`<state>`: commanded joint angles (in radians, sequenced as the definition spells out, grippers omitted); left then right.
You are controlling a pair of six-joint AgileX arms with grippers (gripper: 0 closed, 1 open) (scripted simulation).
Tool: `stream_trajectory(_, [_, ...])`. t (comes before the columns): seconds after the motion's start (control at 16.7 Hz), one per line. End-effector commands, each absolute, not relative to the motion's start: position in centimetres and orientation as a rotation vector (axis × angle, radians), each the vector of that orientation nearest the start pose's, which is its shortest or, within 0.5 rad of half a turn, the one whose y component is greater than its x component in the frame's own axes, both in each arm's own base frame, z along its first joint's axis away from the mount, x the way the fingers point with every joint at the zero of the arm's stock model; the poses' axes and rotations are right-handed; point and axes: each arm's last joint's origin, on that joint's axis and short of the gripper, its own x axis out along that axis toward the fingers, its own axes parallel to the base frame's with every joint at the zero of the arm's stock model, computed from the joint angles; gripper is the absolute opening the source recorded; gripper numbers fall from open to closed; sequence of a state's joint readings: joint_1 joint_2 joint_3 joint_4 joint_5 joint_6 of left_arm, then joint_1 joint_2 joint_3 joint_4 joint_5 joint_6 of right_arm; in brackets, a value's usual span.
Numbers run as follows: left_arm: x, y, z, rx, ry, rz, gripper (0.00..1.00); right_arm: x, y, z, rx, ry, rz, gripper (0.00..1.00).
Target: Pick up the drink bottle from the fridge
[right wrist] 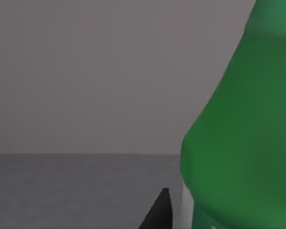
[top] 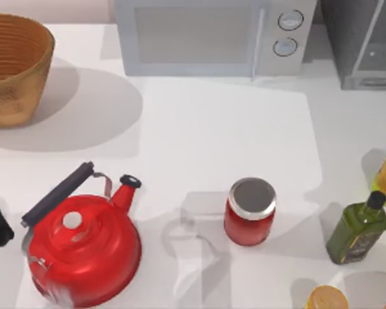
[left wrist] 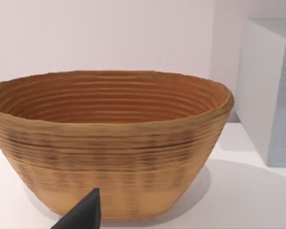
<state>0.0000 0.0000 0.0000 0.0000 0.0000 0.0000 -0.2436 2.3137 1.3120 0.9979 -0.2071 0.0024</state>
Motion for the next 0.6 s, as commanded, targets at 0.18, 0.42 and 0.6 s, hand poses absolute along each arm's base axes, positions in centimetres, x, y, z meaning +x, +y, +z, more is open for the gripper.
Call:
stream_trajectory(0.18, [10.6, -0.1, 16.0, 0.000, 0.000, 0.000, 1.00, 47.3, -10.6, 11.9, -0.008, 0.006, -0.010, 0.00])
stream_trajectory(0.42, [10.6, -0.1, 16.0, 0.000, 0.000, 0.000, 1.00, 47.3, -10.7, 13.0, -0.008, 0.005, -0.013, 0.00])
stream_trajectory(0.6, [10.6, -0.1, 16.0, 0.000, 0.000, 0.000, 1.00, 47.3, -10.8, 15.3, -0.007, 0.008, -0.015, 0.00])
